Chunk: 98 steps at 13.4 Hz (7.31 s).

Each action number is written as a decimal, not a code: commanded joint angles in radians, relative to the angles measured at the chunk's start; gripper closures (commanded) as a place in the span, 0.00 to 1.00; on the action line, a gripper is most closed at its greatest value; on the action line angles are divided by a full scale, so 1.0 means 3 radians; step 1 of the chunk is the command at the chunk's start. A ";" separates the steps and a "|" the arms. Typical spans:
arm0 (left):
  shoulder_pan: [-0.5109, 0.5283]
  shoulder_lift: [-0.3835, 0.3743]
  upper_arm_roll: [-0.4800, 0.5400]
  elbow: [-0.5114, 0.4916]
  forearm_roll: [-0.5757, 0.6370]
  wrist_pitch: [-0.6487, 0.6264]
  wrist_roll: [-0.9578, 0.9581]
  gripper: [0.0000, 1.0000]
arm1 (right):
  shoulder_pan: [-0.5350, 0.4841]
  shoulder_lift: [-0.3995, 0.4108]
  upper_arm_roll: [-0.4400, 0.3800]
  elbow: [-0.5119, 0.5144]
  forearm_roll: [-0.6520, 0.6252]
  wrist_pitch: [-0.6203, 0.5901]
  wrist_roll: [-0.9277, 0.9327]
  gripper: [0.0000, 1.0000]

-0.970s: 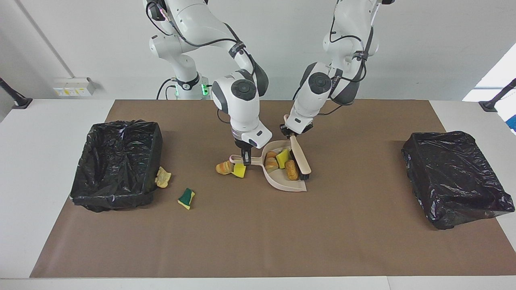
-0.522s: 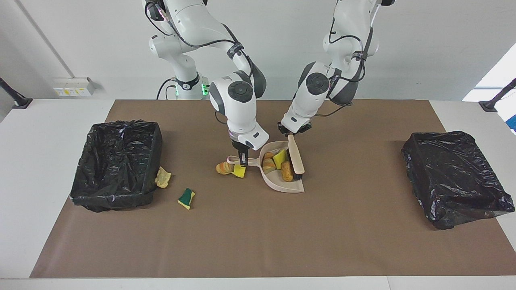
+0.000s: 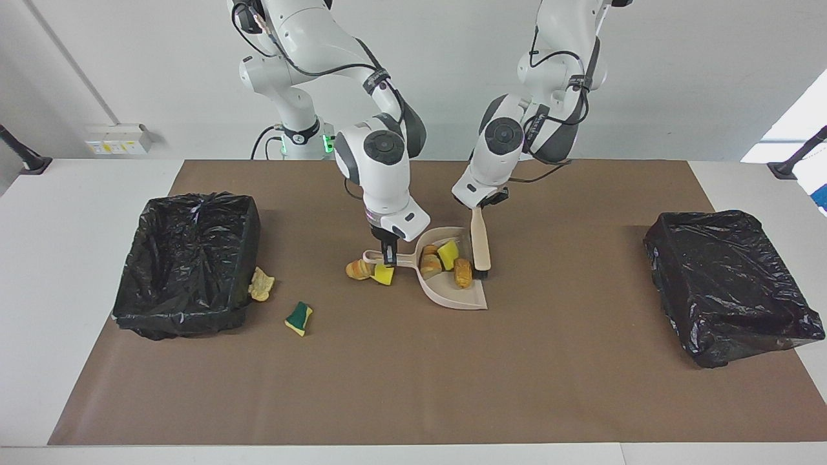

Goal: Sweep and dump trash in bin

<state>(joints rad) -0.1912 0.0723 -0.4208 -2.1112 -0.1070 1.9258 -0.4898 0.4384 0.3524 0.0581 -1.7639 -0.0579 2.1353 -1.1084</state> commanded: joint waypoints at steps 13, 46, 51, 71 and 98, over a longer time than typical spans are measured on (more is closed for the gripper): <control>-0.0124 -0.1519 -0.0738 -0.1056 -0.0696 -0.0254 -0.0595 1.00 | -0.1046 -0.0141 0.0042 0.0633 0.0556 -0.0705 -0.1177 1.00; 0.0101 -0.0702 -0.0051 0.0439 0.0095 -0.0701 0.0205 0.00 | -0.2729 -0.0975 0.0057 0.0822 -0.1801 -0.1676 -0.2584 1.00; 0.0121 -0.0400 0.0594 0.1483 0.0178 -0.1356 0.0757 0.00 | -0.2704 -0.1123 0.0292 0.0614 -0.1194 -0.1728 -0.2090 1.00; 0.0351 -0.0292 0.1178 0.2180 0.0254 -0.1899 0.1985 0.00 | -0.0246 -0.0086 0.0318 0.0178 -0.0185 -0.0037 0.4444 1.00; 0.0269 0.0112 0.0769 0.1813 0.0280 -0.0608 0.1807 0.00 | 0.1141 -0.1281 0.0502 -0.1512 0.0464 0.0055 0.7120 0.00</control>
<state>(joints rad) -0.1001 0.0973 -0.1603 -1.5027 -0.0423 1.6492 0.0835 0.7618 0.0762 0.2119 -2.0584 0.0436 2.0664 0.9859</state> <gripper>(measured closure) 0.000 0.000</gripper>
